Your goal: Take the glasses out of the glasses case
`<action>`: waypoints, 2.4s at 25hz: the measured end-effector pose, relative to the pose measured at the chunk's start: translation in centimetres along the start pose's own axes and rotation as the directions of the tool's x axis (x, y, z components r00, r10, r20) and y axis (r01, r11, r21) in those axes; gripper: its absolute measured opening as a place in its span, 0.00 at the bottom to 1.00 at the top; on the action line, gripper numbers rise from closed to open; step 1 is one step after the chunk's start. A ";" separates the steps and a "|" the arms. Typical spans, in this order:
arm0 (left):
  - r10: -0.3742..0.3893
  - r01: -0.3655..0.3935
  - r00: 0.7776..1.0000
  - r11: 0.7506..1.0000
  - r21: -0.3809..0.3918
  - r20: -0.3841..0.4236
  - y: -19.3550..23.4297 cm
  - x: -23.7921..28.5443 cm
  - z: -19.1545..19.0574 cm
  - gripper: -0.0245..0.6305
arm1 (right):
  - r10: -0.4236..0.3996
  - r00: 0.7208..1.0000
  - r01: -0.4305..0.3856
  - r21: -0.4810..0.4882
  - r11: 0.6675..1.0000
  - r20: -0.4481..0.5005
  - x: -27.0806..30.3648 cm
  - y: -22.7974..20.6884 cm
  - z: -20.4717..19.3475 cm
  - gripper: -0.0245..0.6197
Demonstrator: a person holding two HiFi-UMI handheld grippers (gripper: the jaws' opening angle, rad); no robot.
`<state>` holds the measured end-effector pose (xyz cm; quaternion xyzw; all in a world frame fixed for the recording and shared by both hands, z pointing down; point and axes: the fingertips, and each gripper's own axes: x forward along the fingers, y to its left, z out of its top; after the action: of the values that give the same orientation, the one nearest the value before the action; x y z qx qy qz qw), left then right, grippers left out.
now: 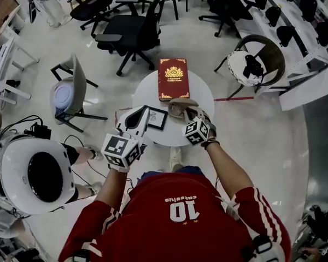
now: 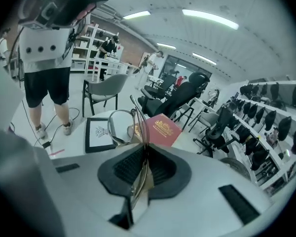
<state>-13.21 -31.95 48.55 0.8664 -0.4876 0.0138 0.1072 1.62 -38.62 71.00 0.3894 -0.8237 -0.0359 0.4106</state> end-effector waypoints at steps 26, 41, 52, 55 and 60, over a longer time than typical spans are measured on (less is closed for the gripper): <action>-0.110 0.106 0.992 0.992 0.063 0.066 -2.9 -1.2 4.7 0.05 | -0.152 0.923 -0.076 0.552 0.830 0.355 -17.8 -4.5 10.6 0.10; -0.083 0.074 0.991 0.994 0.084 0.109 -2.9 -2.4 7.5 0.05 | -0.282 0.818 -0.122 0.632 0.766 0.501 -25.4 -7.2 13.4 0.09; -0.026 0.017 0.994 0.996 0.086 0.105 -1.2 -2.9 7.2 0.05 | -0.340 0.791 -0.067 0.625 0.778 0.509 -26.5 -8.3 13.9 0.09; -0.020 0.013 0.995 0.997 0.071 0.100 -1.0 -2.8 6.7 0.05 | -0.358 0.783 -0.058 0.632 0.773 0.509 -26.5 -8.5 14.0 0.09; -0.025 0.018 0.995 0.997 0.069 0.098 -1.2 -2.6 6.7 0.05 | -0.360 0.784 -0.052 0.632 0.773 0.505 -26.5 -8.6 13.9 0.09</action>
<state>-14.07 -30.45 41.48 0.8743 -0.4822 -0.0137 0.0533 6.60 -30.47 41.40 0.5391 -0.8383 0.0772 -0.0266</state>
